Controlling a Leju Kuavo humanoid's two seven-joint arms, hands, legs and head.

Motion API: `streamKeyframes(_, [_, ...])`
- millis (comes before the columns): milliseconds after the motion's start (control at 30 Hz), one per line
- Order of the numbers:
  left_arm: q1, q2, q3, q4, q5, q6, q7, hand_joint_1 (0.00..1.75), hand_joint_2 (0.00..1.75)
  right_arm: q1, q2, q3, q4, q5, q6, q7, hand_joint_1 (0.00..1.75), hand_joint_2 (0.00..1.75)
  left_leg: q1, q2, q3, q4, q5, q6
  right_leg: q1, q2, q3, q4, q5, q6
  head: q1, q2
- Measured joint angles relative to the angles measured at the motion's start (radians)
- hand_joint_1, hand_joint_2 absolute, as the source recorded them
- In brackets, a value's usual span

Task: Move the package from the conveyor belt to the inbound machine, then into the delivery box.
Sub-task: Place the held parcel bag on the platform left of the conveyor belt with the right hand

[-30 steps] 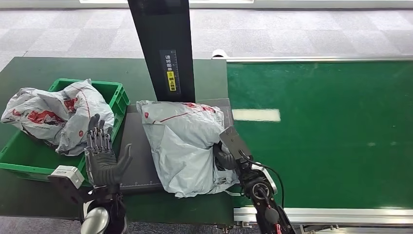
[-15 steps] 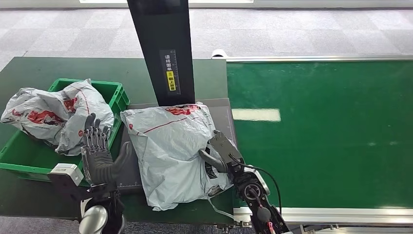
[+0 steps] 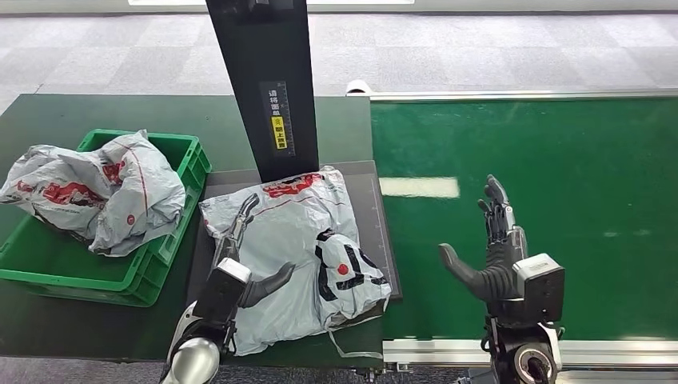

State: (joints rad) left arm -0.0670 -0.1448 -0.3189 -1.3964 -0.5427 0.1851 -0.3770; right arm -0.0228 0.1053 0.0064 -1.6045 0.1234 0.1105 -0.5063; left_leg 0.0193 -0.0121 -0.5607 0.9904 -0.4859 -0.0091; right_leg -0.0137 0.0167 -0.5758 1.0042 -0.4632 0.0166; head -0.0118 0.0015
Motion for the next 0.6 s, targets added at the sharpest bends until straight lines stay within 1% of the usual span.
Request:
streamKeyframes(200, [-0.010, -0.001, -0.016, 0.025, -0.006, -0.006, 0.005, 0.00, 1.75, 0.027, -0.004, -0.033, -0.063, 0.015, -0.002, -0.003, 0.00, 1.75, 0.001, 0.000, 0.000, 0.000, 0.000, 0.000, 0.001, 0.000, 0.000, 0.000, 0.000, 0.000, 0.000, 0.000])
streamKeyframes(367, [-0.022, -0.002, -0.022, 0.048, -0.043, -0.045, 0.044, 0.00, 1.75, 0.045, -0.010, -0.053, -0.092, 0.041, -0.033, -0.009, 0.00, 1.75, 0.000, 0.000, 0.000, 0.000, 0.000, 0.000, 0.000, 0.000, 0.000, 0.000, 0.000, 0.000, 0.000, 0.000])
streamKeyframes(467, [-0.043, -0.004, -0.032, 0.090, -0.112, -0.088, 0.092, 0.00, 1.75, 0.069, -0.015, -0.086, -0.118, 0.039, -0.056, -0.010, 0.00, 1.75, 0.000, -0.001, 0.000, 0.000, 0.000, 0.000, 0.000, -0.001, 0.000, 0.000, 0.000, 0.000, 0.000, 0.000])
streamKeyframes(533, [-0.065, -0.005, -0.045, 0.144, -0.200, -0.107, 0.128, 0.00, 1.75, 0.089, -0.011, -0.128, -0.147, 0.021, -0.065, -0.019, 0.00, 1.75, 0.000, -0.001, 0.000, 0.000, 0.000, 0.000, 0.000, -0.001, 0.000, 0.000, 0.000, 0.000, 0.000, 0.000])
streamKeyframes(567, [-0.079, -0.007, -0.054, 0.180, -0.252, -0.111, 0.147, 0.25, 1.75, 0.098, -0.006, -0.153, -0.163, 0.011, -0.066, -0.027, 0.00, 1.75, 0.000, -0.001, 0.000, 0.000, 0.000, 0.000, 0.000, -0.001, 0.000, 0.000, 0.000, 0.000, 0.000, 0.000])
streamKeyframes(600, [-0.095, -0.012, -0.064, 0.222, -0.307, -0.111, 0.168, 0.68, 1.75, 0.105, 0.002, -0.178, -0.182, 0.002, -0.064, -0.034, 0.00, 1.75, 0.000, -0.001, 0.000, 0.000, 0.000, 0.000, 0.000, -0.001, 0.000, 0.000, 0.000, 0.000, 0.000, 0.000])
